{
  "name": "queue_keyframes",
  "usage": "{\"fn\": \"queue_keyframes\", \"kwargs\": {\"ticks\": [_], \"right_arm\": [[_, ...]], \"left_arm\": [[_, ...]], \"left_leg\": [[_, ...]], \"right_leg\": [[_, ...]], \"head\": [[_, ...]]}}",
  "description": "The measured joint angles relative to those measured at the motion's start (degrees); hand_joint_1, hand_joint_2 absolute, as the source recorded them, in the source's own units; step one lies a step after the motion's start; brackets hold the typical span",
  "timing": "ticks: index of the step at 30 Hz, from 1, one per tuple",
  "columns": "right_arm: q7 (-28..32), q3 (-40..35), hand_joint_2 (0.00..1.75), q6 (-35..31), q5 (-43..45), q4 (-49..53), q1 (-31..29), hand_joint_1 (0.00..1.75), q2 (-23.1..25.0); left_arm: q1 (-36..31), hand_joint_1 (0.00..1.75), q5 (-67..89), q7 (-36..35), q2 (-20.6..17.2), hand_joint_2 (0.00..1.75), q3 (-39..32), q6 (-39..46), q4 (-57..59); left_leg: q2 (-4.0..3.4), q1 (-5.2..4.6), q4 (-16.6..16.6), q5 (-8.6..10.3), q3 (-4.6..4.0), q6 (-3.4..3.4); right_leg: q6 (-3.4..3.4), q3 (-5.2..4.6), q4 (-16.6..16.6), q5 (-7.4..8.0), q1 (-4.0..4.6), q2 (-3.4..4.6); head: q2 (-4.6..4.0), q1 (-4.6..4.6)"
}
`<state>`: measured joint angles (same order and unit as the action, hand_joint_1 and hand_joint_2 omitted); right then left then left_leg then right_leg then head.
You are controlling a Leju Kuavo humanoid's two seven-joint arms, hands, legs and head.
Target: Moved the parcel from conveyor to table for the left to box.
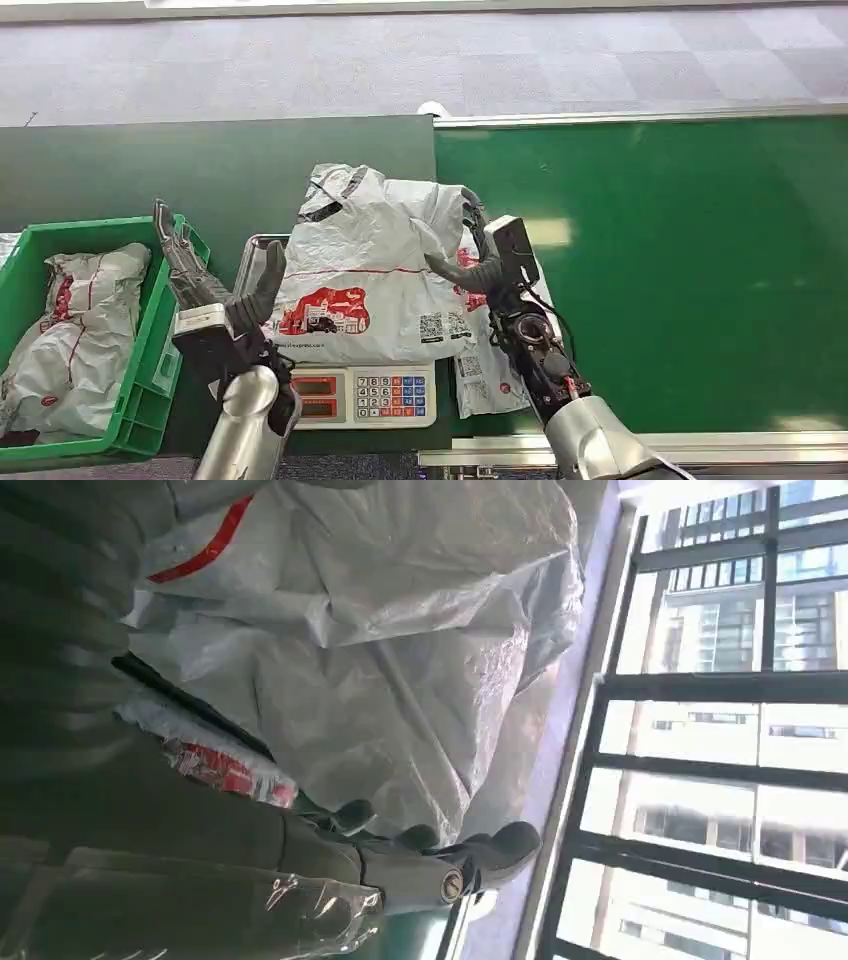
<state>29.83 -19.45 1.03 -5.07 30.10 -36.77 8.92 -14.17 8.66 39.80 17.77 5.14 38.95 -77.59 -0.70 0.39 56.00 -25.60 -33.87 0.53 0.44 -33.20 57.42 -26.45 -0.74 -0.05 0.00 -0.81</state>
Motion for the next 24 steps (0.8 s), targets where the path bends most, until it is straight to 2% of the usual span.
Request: {"fn": "queue_keyframes", "kwargs": {"ticks": [10,15,20,24], "right_arm": [[0.2,0.4,1.75,-0.5,0.6,0.7,0.1,0.00,-0.2],[2.3,1.8,1.75,-0.8,2.7,1.5,0.5,0.00,-0.3],[4.5,5.3,1.75,0.1,8.0,2.7,1.0,0.00,-0.3],[4.7,7.7,1.75,0.7,10.2,3.7,1.2,0.00,-0.3]], "left_arm": [[-0.3,0.00,-0.1,0.0,0.0,1.75,0.6,0.0,1.2],[-0.5,0.00,-1.1,0.0,-0.1,1.75,1.1,0.0,1.9],[-1.9,0.00,-5.0,0.0,-0.9,1.75,4.6,-3.1,7.3],[-3.2,0.00,-1.9,0.0,-1.5,1.75,6.1,-5.4,12.5]], "left_leg": [[0.01,0.00,0.0,0.00,0.00,0.00],[0.01,0.00,0.0,0.00,0.00,0.00],[0.03,0.00,0.0,0.00,-0.01,0.00],[0.03,0.00,0.0,0.00,-0.01,0.00]], "right_leg": [[0.00,0.00,0.0,0.00,0.00,0.00],[0.00,-0.01,0.0,0.00,0.00,0.00],[0.00,0.00,0.0,0.00,-0.01,-0.03],[0.00,0.00,0.0,0.00,-0.01,-0.03]], "head": [[0.00,0.00],[0.00,0.00],[0.00,0.00],[0.00,0.00]]}}
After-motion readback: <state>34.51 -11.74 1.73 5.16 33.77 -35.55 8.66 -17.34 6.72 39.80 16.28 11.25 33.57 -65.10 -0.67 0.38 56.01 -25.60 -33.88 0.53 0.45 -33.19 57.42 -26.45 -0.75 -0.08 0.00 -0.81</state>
